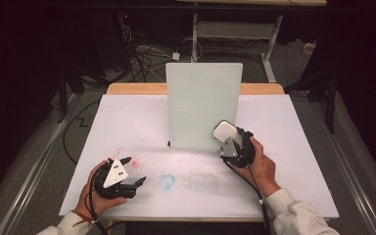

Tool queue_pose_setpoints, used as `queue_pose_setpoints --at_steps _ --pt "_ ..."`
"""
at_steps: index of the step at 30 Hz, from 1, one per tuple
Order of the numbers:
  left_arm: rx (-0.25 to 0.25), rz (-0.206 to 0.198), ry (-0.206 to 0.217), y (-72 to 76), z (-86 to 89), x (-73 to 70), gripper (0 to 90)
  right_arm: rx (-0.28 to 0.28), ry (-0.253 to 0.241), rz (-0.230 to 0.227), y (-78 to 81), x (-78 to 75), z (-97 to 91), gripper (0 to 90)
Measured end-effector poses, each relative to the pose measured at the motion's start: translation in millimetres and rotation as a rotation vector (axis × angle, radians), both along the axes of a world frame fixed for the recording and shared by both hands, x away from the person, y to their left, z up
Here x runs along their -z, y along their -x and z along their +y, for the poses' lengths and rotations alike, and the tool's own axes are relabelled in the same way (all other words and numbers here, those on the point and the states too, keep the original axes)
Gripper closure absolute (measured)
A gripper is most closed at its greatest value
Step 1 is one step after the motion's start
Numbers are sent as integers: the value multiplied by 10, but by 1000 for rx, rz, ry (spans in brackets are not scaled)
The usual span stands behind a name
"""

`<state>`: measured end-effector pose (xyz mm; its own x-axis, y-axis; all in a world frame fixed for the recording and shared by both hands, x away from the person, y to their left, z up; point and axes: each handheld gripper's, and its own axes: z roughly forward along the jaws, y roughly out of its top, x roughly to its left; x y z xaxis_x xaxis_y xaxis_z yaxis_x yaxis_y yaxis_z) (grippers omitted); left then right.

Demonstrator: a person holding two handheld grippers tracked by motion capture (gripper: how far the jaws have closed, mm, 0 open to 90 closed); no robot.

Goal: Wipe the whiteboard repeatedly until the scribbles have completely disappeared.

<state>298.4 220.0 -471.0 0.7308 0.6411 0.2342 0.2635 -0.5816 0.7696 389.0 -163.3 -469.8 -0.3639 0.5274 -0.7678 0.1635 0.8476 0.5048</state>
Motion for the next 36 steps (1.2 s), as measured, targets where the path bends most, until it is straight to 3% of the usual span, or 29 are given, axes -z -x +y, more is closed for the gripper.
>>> queue_pose_setpoints --at_steps 6,8,11,23,27,32,36 --pt "5 1 -2 -11 -7 5 196 0 16 14 14 23 -6 309" --pt "7 0 -2 -9 -9 4 196 -19 39 28 25 83 57 308" --pt "6 0 0 -9 -8 3 196 -47 93 -2 47 150 193 308" --pt "9 4 -3 -19 -13 11 196 -141 72 -3 39 179 712 307" --pt "10 4 -1 -17 -6 10 196 -158 88 -23 45 210 849 307" --pt "5 2 3 -7 8 6 196 -155 80 -9 47 197 840 307" --pt "3 0 2 8 21 1 196 -140 74 -7 46 190 717 308"
